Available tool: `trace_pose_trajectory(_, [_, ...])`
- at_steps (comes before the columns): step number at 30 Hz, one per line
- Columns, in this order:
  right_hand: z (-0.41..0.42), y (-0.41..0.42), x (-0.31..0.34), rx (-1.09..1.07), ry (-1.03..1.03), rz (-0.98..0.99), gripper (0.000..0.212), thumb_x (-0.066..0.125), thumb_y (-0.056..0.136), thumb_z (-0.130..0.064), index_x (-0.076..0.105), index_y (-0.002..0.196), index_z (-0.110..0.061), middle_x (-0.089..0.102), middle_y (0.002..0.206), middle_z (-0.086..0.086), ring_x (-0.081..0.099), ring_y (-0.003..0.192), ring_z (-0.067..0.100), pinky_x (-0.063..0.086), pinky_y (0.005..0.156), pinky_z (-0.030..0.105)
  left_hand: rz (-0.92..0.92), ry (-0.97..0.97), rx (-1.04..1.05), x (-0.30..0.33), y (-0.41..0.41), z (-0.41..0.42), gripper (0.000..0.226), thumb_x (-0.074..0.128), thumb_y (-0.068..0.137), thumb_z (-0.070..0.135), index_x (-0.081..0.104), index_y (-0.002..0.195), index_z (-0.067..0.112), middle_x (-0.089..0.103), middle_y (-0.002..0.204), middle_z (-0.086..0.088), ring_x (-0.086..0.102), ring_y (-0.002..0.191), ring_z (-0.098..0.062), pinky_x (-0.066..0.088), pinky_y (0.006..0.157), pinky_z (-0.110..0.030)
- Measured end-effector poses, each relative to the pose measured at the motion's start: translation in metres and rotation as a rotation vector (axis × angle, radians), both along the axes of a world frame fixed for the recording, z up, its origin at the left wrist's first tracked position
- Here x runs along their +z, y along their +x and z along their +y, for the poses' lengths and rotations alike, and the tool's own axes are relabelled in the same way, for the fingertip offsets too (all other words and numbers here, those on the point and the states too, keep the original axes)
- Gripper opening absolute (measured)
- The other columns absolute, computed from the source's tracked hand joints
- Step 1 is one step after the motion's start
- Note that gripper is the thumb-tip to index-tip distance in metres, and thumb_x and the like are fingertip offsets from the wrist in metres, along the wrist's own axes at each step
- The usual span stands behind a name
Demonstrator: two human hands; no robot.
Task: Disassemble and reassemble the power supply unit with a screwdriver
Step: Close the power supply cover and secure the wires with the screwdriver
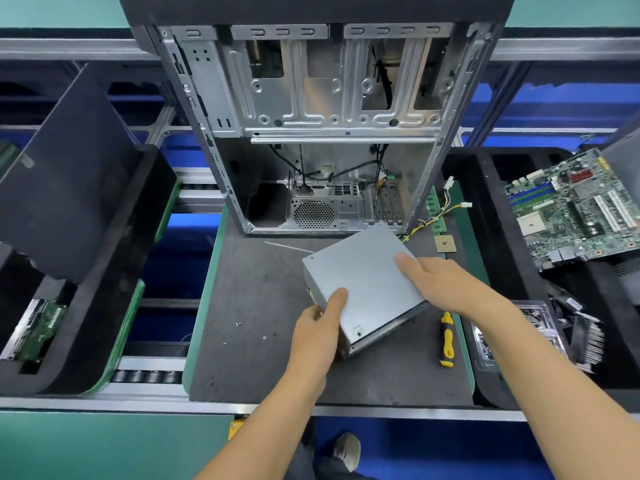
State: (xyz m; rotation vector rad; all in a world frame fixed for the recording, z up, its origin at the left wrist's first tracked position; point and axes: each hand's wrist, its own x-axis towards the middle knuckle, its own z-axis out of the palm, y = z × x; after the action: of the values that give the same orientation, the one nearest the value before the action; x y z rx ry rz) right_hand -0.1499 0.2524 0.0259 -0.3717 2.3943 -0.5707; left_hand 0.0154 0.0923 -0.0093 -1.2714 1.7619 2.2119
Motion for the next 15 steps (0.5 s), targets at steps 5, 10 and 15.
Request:
trace_pose_trajectory(5, [-0.003, 0.002, 0.0, 0.057, 0.025, 0.03, 0.067, 0.022, 0.095, -0.071, 0.052, 0.076, -0.014, 0.061, 0.081, 0.002, 0.056, 0.081, 0.021, 0.042, 0.071, 0.035, 0.011, -0.013, -0.037, -0.015, 0.006, -0.003, 0.028, 0.061, 0.091, 0.058, 0.068, 0.091, 0.031, 0.07, 0.076, 0.031, 0.061, 0.07, 0.019, 0.041, 0.051, -0.002])
trace_pose_trajectory(10, [0.001, 0.002, 0.0, 0.071, 0.018, 0.044, 0.066, 0.02, 0.094, -0.072, 0.043, 0.074, -0.014, 0.058, 0.078, 0.012, 0.055, 0.078, 0.026, 0.036, 0.067, 0.035, 0.02, -0.067, -0.038, -0.013, 0.005, 0.003, 0.038, 0.056, 0.093, 0.059, 0.071, 0.096, 0.024, 0.074, 0.08, 0.024, 0.065, 0.071, 0.014, 0.042, 0.051, -0.002])
trace_pose_trajectory(15, [0.001, 0.002, -0.008, 0.041, 0.006, -0.019, 0.08, 0.02, 0.096, -0.069, 0.06, 0.097, 0.0, 0.064, 0.098, 0.014, 0.059, 0.096, 0.028, 0.043, 0.078, 0.036, -0.008, -0.167, -0.063, -0.008, 0.001, 0.01, 0.05, 0.048, 0.094, 0.063, 0.06, 0.129, 0.03, 0.069, 0.112, 0.017, 0.063, 0.105, -0.005, 0.051, 0.088, -0.028])
